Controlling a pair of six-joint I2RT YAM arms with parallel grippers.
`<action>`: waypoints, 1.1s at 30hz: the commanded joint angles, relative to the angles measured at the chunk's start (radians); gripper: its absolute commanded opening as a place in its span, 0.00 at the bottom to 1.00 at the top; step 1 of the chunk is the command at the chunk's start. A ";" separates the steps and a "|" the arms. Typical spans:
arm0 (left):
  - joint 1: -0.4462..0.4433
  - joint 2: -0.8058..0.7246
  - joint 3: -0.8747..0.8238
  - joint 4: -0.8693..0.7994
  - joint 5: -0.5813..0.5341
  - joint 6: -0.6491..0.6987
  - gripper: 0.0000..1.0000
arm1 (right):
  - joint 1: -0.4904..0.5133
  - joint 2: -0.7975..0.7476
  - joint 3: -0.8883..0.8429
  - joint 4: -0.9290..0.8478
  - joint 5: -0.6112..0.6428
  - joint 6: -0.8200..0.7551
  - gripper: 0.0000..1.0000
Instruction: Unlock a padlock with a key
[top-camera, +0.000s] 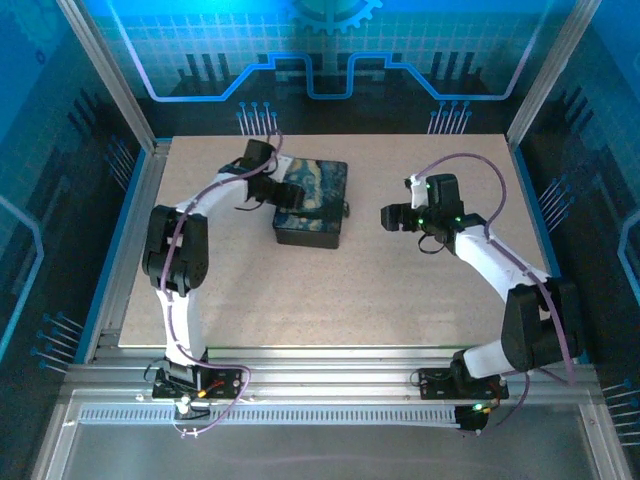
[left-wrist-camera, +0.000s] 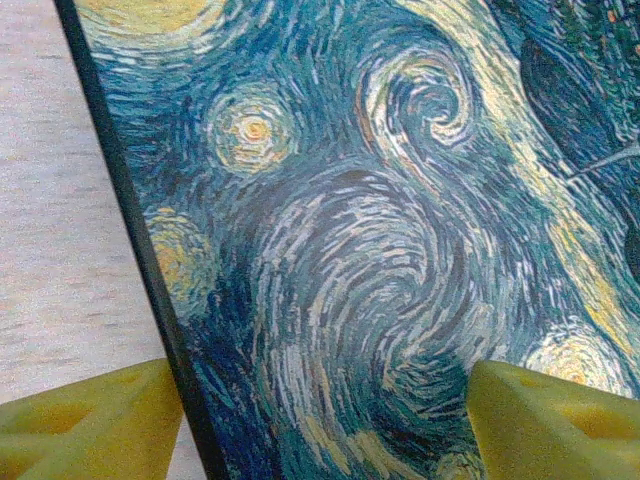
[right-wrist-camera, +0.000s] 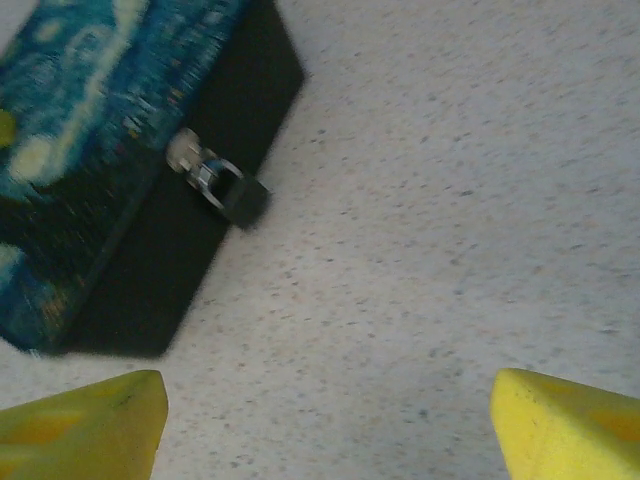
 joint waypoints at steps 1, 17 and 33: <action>0.003 -0.041 -0.041 -0.093 0.015 -0.011 0.77 | 0.063 0.054 0.025 0.054 -0.133 0.110 0.84; 0.125 -0.321 -0.175 -0.070 -0.025 -0.351 0.81 | 0.344 0.408 0.259 0.166 -0.205 0.268 0.78; 0.203 -0.411 -0.276 -0.092 -0.128 -0.423 0.82 | 0.269 0.259 0.306 -0.048 -0.177 0.137 0.82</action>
